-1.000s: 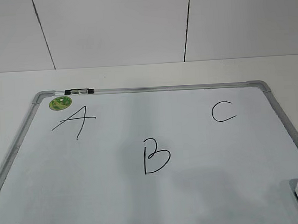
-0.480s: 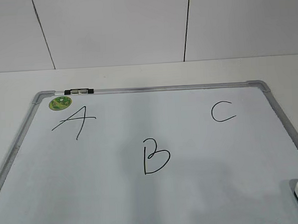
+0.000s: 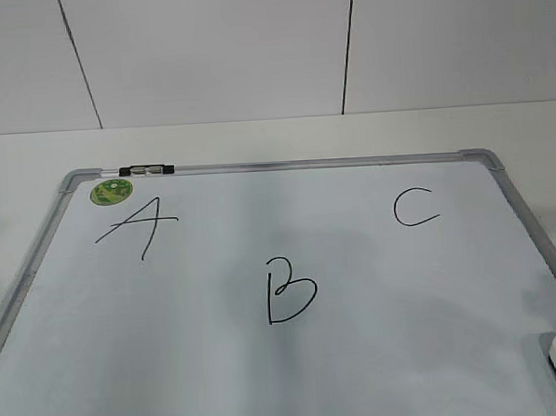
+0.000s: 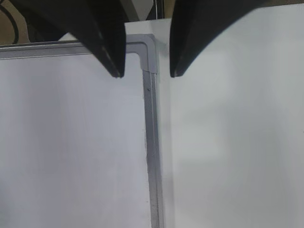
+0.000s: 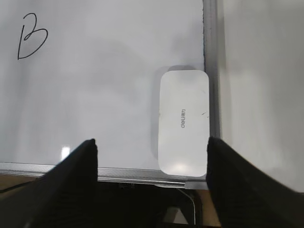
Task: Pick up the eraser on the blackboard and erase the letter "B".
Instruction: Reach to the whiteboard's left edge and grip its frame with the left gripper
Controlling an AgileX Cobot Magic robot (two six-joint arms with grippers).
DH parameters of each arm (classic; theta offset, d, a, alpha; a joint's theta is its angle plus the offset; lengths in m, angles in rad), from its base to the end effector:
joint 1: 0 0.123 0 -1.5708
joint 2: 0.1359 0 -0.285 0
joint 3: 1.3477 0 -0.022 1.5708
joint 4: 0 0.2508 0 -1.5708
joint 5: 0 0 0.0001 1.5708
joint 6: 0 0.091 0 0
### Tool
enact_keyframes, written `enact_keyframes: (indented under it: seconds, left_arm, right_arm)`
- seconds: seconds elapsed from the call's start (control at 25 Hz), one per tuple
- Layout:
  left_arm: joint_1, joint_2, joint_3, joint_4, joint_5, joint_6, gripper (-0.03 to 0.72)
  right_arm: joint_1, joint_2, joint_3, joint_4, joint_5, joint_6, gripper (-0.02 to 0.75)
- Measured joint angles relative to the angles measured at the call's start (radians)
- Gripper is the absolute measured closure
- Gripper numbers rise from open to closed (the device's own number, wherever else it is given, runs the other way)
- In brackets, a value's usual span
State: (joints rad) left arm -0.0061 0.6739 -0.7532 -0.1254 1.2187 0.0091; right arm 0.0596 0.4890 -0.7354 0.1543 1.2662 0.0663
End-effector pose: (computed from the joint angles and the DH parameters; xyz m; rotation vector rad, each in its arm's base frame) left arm 0.0920 -0.0112 0.3142 0.0041 2.6184 -0.1683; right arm 0.0515 0.0164 0.3205 0.0054 2.5039 0.2555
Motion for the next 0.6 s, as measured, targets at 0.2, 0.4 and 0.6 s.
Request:
enact_keyframes:
  seconds: [0.2, 0.4, 0.6]
  left_arm:
    - [-0.002, 0.165, -0.066, -0.026, 0.002, 0.0, 0.448]
    - [-0.002, 0.391, -0.125, -0.033, -0.002, 0.047, 0.448]
    - [-0.002, 0.605, -0.212, -0.036, -0.059, 0.077, 0.448]
  right_arm:
    - [0.0, 0.093, -0.004, 0.017, 0.0, 0.001, 0.169]
    - [0.0, 0.146, -0.004, 0.022, -0.002, 0.001, 0.169]
    - [0.0, 0.163, -0.004, 0.024, -0.003, 0.001, 0.169]
